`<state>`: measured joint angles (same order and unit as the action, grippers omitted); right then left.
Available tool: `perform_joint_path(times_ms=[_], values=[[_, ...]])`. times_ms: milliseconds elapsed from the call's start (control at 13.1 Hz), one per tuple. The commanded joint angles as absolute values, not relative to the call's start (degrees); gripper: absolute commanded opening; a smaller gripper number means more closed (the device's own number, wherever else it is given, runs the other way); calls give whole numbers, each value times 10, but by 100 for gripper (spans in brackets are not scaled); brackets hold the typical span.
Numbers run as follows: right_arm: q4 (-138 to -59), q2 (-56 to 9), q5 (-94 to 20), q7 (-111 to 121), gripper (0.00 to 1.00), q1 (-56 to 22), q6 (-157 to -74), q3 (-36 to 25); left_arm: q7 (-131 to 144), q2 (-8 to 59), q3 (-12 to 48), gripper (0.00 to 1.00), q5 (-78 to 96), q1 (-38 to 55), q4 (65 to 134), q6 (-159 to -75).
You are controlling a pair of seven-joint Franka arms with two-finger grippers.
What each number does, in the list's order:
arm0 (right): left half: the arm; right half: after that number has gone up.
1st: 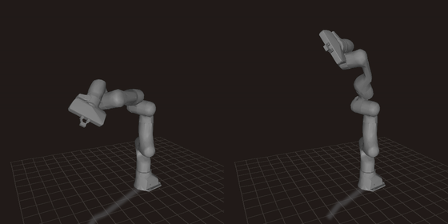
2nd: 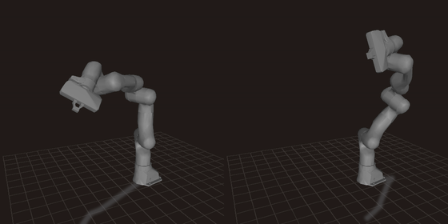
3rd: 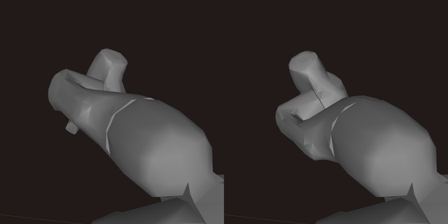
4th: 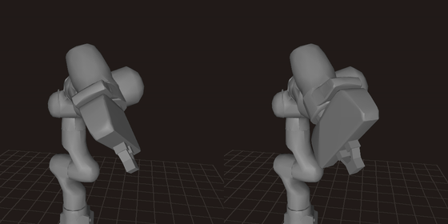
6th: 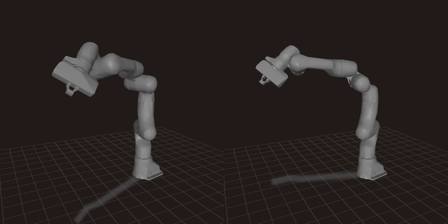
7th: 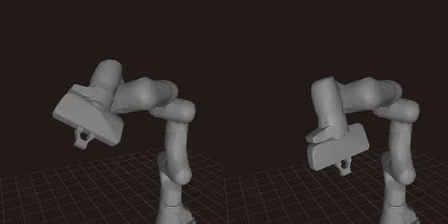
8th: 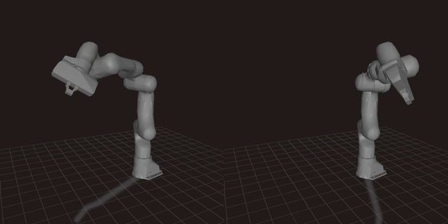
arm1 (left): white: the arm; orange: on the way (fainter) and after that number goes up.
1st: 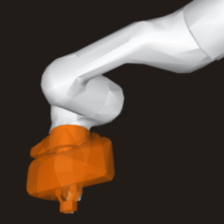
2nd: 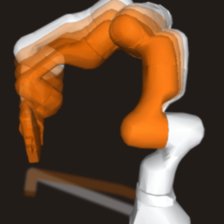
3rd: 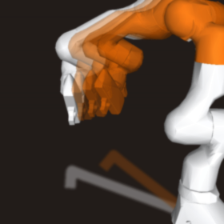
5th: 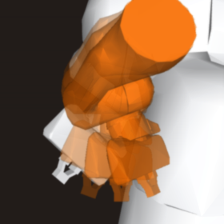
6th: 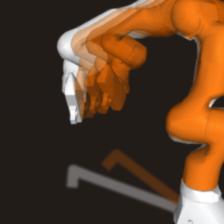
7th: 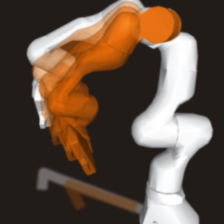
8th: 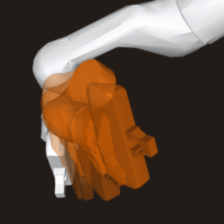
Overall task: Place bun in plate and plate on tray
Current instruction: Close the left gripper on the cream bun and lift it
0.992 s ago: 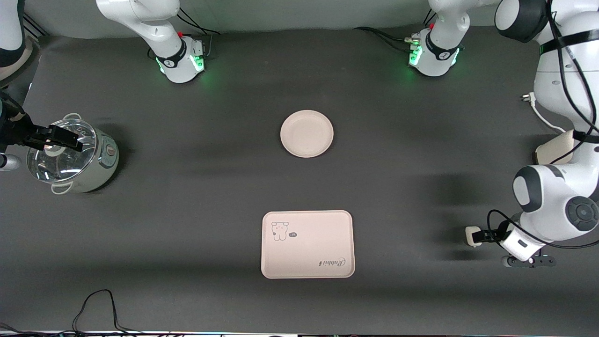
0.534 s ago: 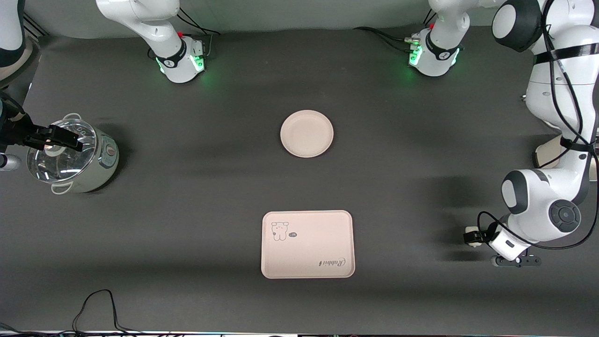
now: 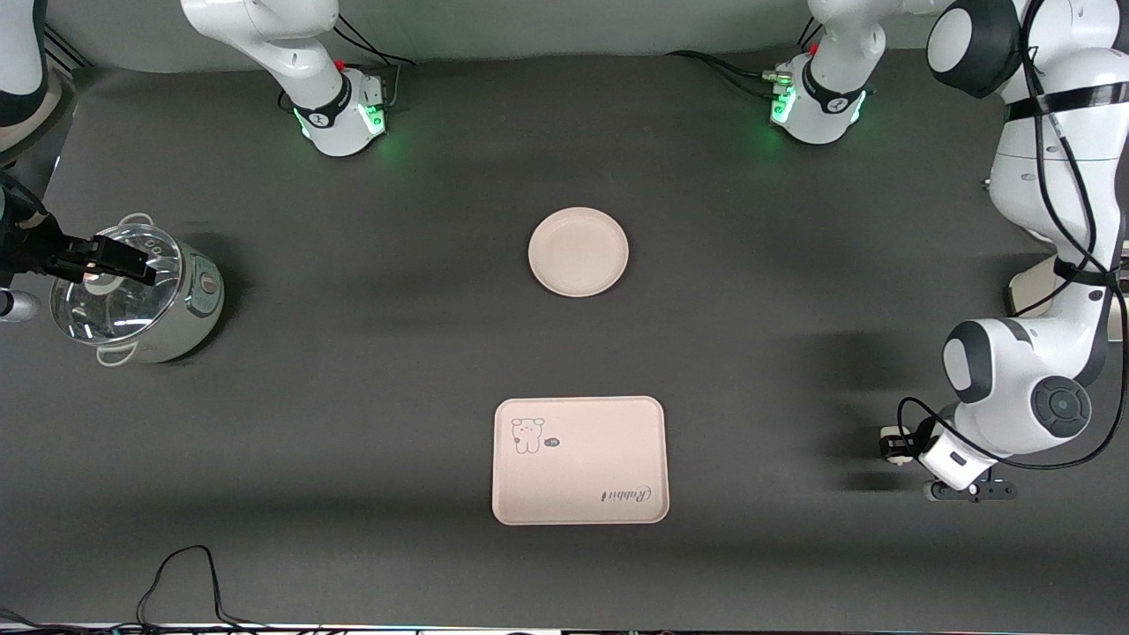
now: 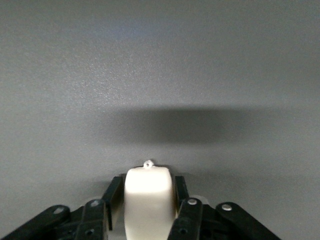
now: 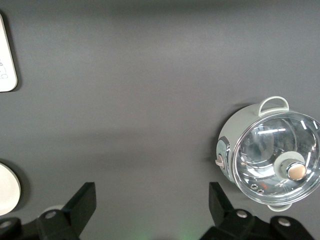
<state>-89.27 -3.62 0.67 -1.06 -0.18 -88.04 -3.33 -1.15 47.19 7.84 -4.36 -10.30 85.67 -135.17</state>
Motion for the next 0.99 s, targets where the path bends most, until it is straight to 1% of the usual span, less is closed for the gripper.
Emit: perform_joint_path(times_ms=[0, 76, 305, 534, 763, 916], values=[[-896, -30, 10, -10, 100, -4, -882, -34, 1, 457, 76, 45, -47, -98, 866, -1347], [-896, -32, 10, -11, 100, -4, -882, -34, 1, 456, 76, 45, -47, -98, 864, -1339], [-896, -31, 10, -11, 100, -4, -882, -34, 9, 454, 77, 36, -47, -97, 863, -1328], [-896, -30, 10, -11, 100, -4, -882, -34, 11, 447, 79, 34, -47, -97, 861, -1319], [-896, -29, 10, -11, 100, -4, -881, -34, 18, 414, 83, 34, -47, -96, 860, -1252], [-896, -29, 10, -11, 100, -4, -881, -33, 59, 371, 106, 34, -46, -92, 861, -1172]])
